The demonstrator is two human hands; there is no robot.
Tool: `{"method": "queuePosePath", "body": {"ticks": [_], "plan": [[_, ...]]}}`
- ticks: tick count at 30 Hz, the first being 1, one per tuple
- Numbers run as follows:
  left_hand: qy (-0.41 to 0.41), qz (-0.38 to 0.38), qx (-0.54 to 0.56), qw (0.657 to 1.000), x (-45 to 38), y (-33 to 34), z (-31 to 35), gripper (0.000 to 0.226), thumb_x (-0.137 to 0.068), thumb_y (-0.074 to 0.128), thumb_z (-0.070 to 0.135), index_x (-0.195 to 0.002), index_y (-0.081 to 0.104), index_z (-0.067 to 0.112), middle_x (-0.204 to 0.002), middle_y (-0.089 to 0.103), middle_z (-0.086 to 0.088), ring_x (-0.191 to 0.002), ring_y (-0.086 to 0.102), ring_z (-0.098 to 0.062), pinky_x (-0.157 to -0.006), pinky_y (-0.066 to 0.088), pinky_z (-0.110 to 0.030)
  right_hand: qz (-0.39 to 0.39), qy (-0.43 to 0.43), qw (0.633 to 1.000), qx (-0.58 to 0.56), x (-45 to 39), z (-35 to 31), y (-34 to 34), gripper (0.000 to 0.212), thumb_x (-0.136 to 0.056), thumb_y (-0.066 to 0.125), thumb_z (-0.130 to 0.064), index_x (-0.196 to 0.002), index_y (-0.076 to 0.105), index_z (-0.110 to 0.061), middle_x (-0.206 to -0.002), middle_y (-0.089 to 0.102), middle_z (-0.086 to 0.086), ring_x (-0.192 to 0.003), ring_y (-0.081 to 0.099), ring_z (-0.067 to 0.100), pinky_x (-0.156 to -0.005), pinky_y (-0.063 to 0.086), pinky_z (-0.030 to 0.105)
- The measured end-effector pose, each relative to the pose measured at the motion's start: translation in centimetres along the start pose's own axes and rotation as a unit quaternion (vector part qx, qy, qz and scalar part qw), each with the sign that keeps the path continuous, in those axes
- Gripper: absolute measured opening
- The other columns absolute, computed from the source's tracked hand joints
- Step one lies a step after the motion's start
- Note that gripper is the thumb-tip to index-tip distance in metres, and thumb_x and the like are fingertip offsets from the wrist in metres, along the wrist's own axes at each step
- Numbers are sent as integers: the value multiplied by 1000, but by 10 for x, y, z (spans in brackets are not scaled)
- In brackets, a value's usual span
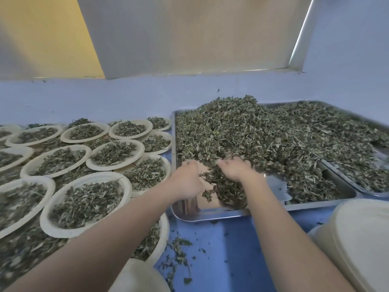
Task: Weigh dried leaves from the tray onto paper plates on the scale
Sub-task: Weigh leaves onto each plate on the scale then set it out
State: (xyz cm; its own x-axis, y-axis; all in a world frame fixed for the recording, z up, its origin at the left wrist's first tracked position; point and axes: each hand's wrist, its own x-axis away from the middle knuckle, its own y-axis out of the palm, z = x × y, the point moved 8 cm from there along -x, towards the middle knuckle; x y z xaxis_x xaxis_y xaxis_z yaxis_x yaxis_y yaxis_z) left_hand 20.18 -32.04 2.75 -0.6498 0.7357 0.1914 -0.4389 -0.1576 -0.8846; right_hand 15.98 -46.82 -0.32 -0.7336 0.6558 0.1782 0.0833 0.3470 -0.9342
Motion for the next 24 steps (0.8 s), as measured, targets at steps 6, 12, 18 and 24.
{"method": "queuePosePath", "body": {"ticks": [6,12,18,24], "plan": [[-27,-20,42,999,-2,4,4,60,-91,34,-2,-148,14,1,-88,51,-5,-72,49,-16,-52,36,-23,28,-90,984,-149,14,-16,-3,48,-100,25,-49,-144,37,-35,-151,37,-2,-137,34,25,-111,27,42],[-25,-53,60,996,4,11,7,48,-91,33,-4,-139,33,1,-102,53,-8,-79,50,-17,-65,41,-27,-83,-84,993,-16,32,-17,29,53,-102,14,-45,-147,33,-24,-154,29,11,-141,27,31,-115,22,43],[-9,-16,89,996,16,-12,5,47,-89,36,-8,-135,39,2,-120,55,-13,-95,57,-27,-72,48,-34,-60,-125,989,-52,43,-26,35,63,-92,23,-66,-150,15,-41,-160,6,-1,-146,3,31,-115,9,52],[7,76,109,991,39,-52,-7,51,-85,34,-7,-133,46,8,-129,53,-13,-106,59,-29,-88,51,-40,-113,-199,973,9,64,-66,38,71,-80,23,-83,-137,43,-45,-154,27,-3,-141,18,30,-113,16,54]]}}
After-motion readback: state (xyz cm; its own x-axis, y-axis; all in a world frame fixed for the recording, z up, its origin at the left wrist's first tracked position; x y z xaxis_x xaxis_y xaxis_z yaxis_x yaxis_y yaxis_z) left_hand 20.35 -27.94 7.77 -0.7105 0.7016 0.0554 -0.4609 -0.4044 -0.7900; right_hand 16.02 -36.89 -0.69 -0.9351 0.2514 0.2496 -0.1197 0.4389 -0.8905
